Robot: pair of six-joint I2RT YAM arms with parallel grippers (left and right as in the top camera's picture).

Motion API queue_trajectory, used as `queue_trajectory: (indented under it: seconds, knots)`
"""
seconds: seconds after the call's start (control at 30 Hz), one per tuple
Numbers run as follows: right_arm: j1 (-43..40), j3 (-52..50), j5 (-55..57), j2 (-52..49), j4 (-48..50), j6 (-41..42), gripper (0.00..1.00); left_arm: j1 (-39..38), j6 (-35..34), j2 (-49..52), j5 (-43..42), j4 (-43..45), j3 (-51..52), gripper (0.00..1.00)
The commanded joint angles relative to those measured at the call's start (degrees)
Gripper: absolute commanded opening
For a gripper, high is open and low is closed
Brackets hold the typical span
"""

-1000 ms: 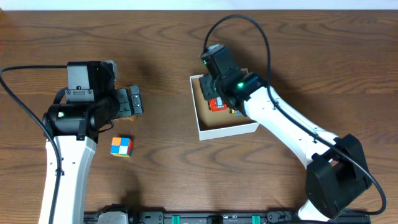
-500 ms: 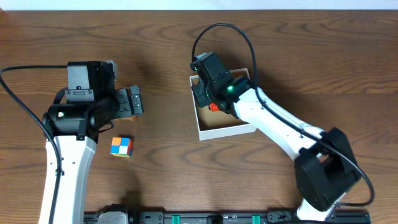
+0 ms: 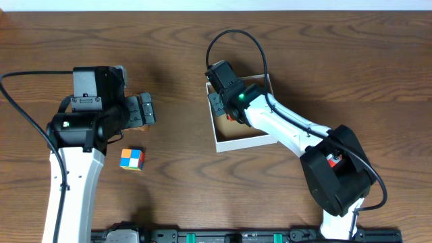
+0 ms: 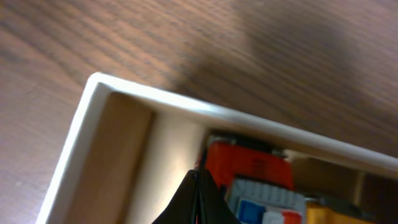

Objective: Pack container
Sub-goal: 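Lower red truck beside yellow truck and push it into place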

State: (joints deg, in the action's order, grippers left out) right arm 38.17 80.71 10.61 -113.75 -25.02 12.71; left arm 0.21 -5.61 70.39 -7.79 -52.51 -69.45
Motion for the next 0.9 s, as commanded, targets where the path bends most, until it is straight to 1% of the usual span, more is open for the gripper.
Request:
queue_trajectory:
  seconds: [0.0, 0.23, 0.5, 0.57, 0.6, 0.63, 0.77, 0.87]
  knots:
    - [0.15, 0.22, 6.29, -0.28, -0.11, 2.47, 0.02, 0.0, -0.09, -0.02, -0.59, -0.2, -1.03, 0.98]
    - [0.11, 0.22, 7.87, -0.28, -1.84, 5.38, 0.02, 0.0, -0.09, -0.02, -0.59, -0.2, -1.03, 0.98]
    - [0.15, 0.22, 7.82, -0.28, -2.23, 5.73, 0.04, 0.0, -0.07, -0.02, -0.59, -0.2, -1.03, 0.98]
    - [0.15, 0.22, 6.93, -0.28, -2.16, 5.68, 0.09, 0.0, -0.09, -0.02, -0.59, -0.2, -1.03, 0.98]
    - [0.15, 0.22, 5.64, -0.28, -2.14, 5.49, 0.13, 0.0, -0.07, -0.02, -0.59, -0.2, -1.03, 0.98]
    - [0.15, 0.22, 4.24, -0.28, -2.16, 4.68, 0.15, 0.0, -0.07, -0.02, -0.59, -0.17, -1.03, 0.98]
    - [0.15, 0.22, 0.92, -0.28, -2.16, 2.99, 0.15, 0.0, -0.09, -0.02, -0.59, -0.17, -1.03, 0.98]
    - [0.15, 0.22, 0.68, -0.28, -2.16, 2.89, 0.14, 0.0, -0.09, -0.02, -0.59, -0.17, -1.03, 0.98]
